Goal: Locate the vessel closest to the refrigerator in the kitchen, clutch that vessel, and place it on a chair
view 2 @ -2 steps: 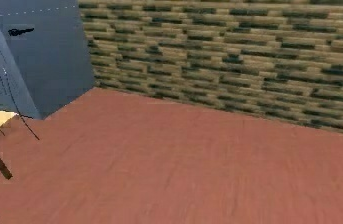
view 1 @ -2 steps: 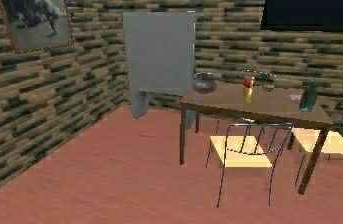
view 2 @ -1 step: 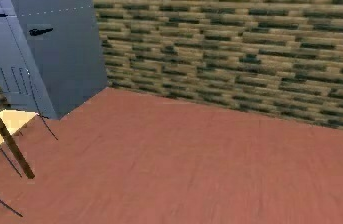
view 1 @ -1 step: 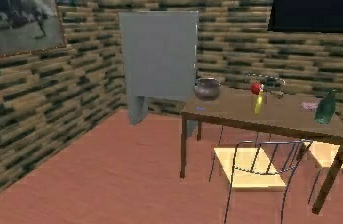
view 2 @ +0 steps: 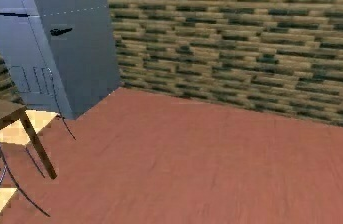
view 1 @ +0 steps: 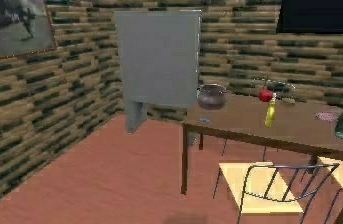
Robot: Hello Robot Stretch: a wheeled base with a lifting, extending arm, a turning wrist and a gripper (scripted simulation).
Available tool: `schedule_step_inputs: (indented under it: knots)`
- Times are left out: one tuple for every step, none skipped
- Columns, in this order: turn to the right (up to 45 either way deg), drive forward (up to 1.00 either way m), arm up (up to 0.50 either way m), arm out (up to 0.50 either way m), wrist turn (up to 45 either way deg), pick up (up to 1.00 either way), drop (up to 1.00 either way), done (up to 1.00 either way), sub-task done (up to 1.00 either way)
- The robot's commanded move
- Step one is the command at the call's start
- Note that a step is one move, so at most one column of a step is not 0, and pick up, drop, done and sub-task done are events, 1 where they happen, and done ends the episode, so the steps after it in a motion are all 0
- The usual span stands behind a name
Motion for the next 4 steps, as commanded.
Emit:
schedule_step_inputs:
  knots:
    - [39.0,0.0,0.0,0.0,0.0,0.0,0.0,0.0,0.0]
    - [0.0,0.4,0.0,0.0,0.0,0.0,0.0,0.0,0.0]
    - [45.0,0.0,0.0,0.0,0.0,0.0,0.0,0.0,0.0]
    - [27.0,0.0,0.0,0.0,0.0,0.0,0.0,0.0,0.0]
